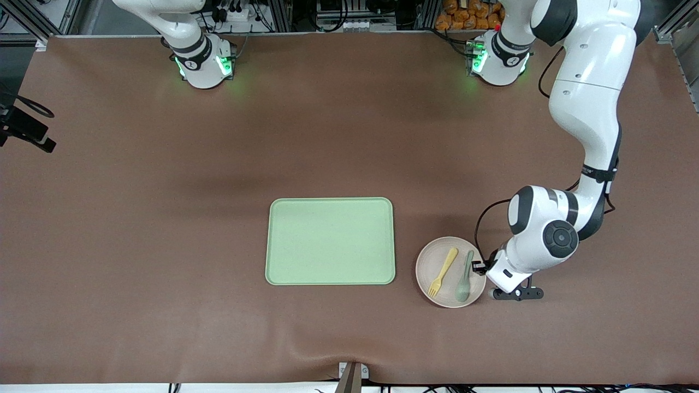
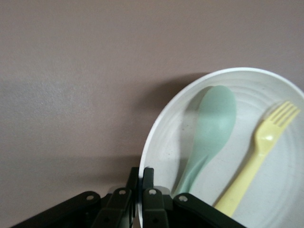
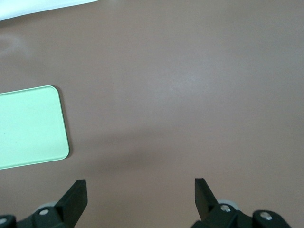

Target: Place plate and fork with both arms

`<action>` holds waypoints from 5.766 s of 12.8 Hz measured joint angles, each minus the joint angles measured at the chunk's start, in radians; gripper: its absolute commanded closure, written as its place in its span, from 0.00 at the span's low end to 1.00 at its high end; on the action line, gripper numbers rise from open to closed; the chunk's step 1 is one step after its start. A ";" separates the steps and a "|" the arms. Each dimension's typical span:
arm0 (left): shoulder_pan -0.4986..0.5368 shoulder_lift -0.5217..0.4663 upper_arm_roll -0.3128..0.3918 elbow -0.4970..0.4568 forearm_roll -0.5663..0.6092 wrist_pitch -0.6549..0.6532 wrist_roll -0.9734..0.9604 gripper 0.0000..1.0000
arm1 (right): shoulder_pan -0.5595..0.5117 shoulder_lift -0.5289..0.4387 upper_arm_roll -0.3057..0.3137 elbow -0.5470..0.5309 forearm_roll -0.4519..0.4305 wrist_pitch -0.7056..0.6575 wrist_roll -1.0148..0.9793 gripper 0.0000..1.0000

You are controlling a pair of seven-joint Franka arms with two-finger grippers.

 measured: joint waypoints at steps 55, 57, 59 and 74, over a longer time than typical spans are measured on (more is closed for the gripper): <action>-0.182 -0.230 -0.005 0.011 -0.020 -0.134 -0.554 0.00 | 0.295 0.361 0.033 0.075 0.002 0.196 0.258 0.00; -0.109 -0.277 -0.006 0.010 -0.019 -0.210 -0.459 0.00 | 0.340 0.419 0.035 0.109 0.002 0.271 0.301 0.00; -0.044 -0.325 -0.005 0.010 -0.019 -0.282 -0.369 0.00 | 0.395 0.476 0.036 0.121 0.002 0.371 0.391 0.00; 0.108 -0.645 -0.019 0.010 -0.019 -0.744 0.036 0.00 | 0.597 0.886 0.043 0.296 0.000 0.657 0.589 0.25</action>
